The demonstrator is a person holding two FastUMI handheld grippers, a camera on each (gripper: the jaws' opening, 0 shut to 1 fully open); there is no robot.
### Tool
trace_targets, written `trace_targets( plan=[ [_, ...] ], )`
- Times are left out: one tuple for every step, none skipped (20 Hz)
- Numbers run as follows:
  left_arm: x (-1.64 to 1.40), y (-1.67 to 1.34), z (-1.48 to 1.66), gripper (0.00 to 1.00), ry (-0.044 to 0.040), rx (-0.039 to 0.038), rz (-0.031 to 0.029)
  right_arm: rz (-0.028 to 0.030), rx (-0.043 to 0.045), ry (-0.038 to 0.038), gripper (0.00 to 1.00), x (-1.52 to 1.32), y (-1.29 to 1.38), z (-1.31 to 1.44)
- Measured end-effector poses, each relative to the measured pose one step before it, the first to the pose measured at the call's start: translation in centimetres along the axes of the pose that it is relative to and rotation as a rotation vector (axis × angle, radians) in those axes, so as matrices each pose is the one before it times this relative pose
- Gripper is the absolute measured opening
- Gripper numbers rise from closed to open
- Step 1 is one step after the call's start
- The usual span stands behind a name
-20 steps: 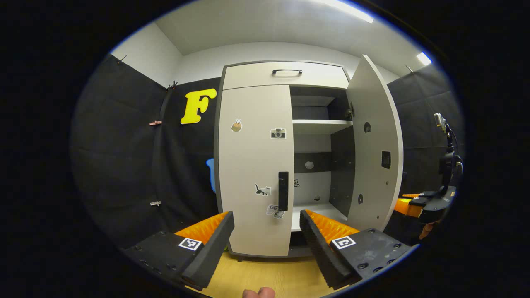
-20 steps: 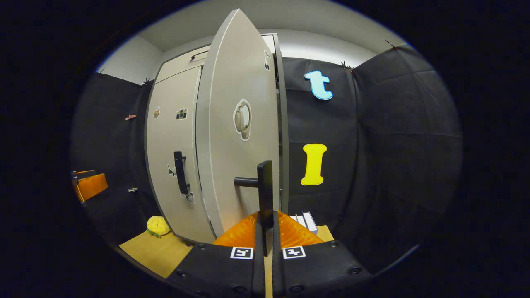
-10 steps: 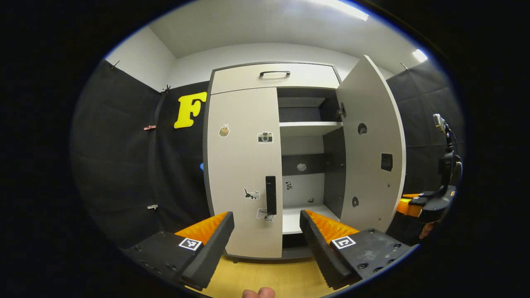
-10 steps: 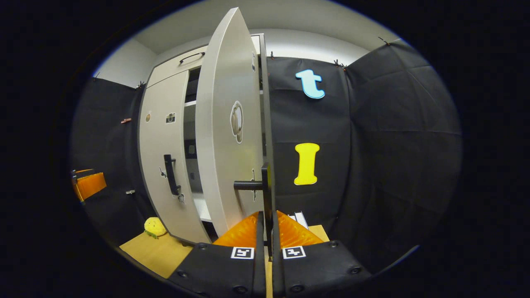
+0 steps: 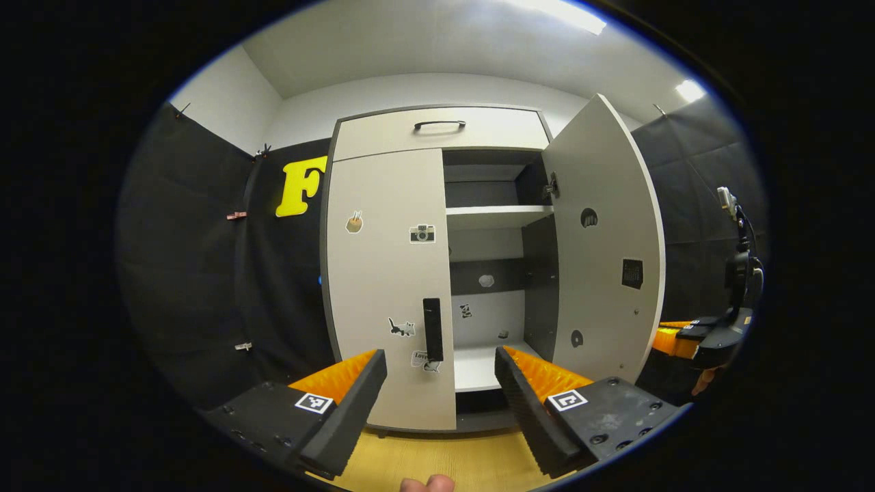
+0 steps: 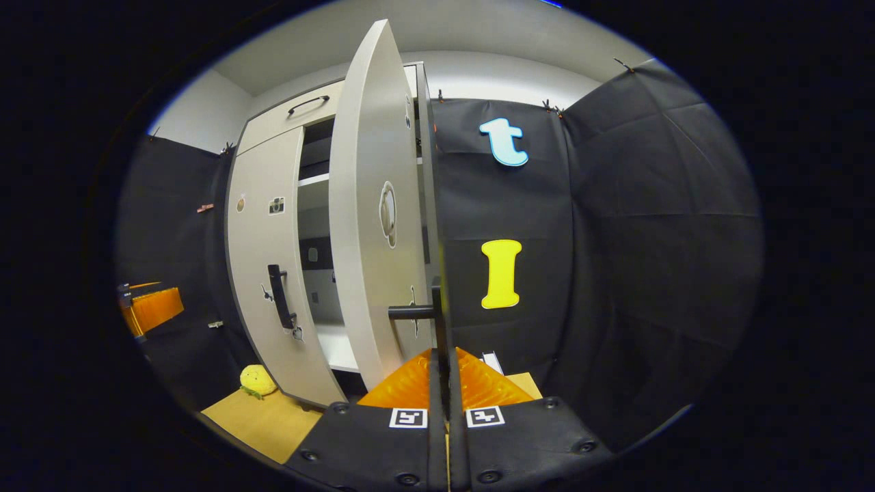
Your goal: Open the right door of the double-door shoe cabinet with the right hand, and open the left door with the left hand.
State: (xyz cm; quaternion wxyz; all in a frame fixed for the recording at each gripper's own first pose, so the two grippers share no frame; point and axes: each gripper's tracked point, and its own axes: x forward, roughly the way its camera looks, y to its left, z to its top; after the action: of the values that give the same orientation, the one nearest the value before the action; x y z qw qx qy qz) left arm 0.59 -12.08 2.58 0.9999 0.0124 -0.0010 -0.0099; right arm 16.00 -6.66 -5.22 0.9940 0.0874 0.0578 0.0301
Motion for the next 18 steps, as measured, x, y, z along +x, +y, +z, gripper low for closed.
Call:
trace_targets(
  plan=[
    [0.254,0.077,0.045,0.98,-0.0032,-0.00355,-0.00178,-0.00963,0.00988,-0.00232,0.06,-0.18,-0.125,0.061],
    [0.307,0.05,0.051,0.98,0.00153,-0.00423,-0.00073,0.00239,0.01025,0.00669,0.09,-0.015,0.137,-0.077],
    [0.365,-0.086,-0.093,0.98,0.0026,-0.00378,-0.0073,-0.00489,0.00205,0.01,0.1,-0.189,-0.129,-0.202],
    [0.548,0.002,0.028,0.98,0.00081,-0.00379,-0.00494,0.00179,-0.00072,-0.00617,0.11,-0.534,-0.02,0.202],
    [0.595,0.149,-0.093,0.98,0.00421,-0.00315,-0.00525,-0.00049,-0.00279,-0.00733,0.12,-0.434,-0.085,0.184],
    [0.718,0.002,-0.045,0.98,-0.00011,-0.0018,-0.00577,0.00441,0.00425,-0.00963,0.14,-0.061,0.019,0.184],
    [0.696,0.069,-0.111,0.98,0.00579,0.00258,-0.00487,0.00934,0.00292,0.00143,0.23,-0.226,0.098,0.006],
    [0.843,-0.018,-0.299,0.98,0.00654,0.00216,-0.00996,-0.0095,-0.00455,0.00865,0.4,-0.185,-0.217,-0.243],
    [0.906,0.081,-0.199,0.98,0.00453,-0.00261,-0.00264,-0.01718,-0.0078,0.01475,0.57,-0.605,-0.546,-0.289],
    [1.0,-0.051,-0.256,0.98,0.00163,-0.00842,-0.00477,-0.01211,-0.00441,0.00471,0.75,-0.316,-0.531,-0.207],
    [1.181,-0.026,-0.262,0.98,0.00426,-0.00974,-0.00176,0.00016,0.01052,-0.00954,0.89,-0.677,-0.135,0.243],
    [1.267,0.149,-0.342,0.98,0.00033,-0.00792,-0.00229,-0.00719,0.008,-0.00854,0.93,0.126,0.002,0.126],
    [1.37,-0.029,-0.412,0.98,0.00568,-0.00243,-0.00686,-0.00595,0.0036,-0.00454,0.93,-0.515,-0.293,0.089],
    [1.47,0.032,-0.61,0.98,0.00885,-0.00331,-0.0078,-0.00471,0.00076,-0.00383,0.92,-0.451,-0.388,-0.036],
    [1.455,0.203,-0.51,0.98,0.01013,-0.00313,-0.0009,0.00039,0.00237,-0.00229,0.91,-0.485,-0.408,-0.032],
    [1.352,0.362,-0.685,0.98,0.0149,-0.00081,0.00129,0.00102,0.00566,0.00164,0.89,-0.41,-0.1,0.054],
    [1.391,0.293,-0.307,0.98,0.00214,0.00309,-0.00226,0.00851,0.00636,-0.00274,0.89,-0.203,0.025,0.078],
    [1.239,0.235,-0.259,0.99,-0.00065,0.00203,-0.00319,0.00993,0.00331,-0.00291,0.97,-0.08,0.171,0.076]
  ],
)
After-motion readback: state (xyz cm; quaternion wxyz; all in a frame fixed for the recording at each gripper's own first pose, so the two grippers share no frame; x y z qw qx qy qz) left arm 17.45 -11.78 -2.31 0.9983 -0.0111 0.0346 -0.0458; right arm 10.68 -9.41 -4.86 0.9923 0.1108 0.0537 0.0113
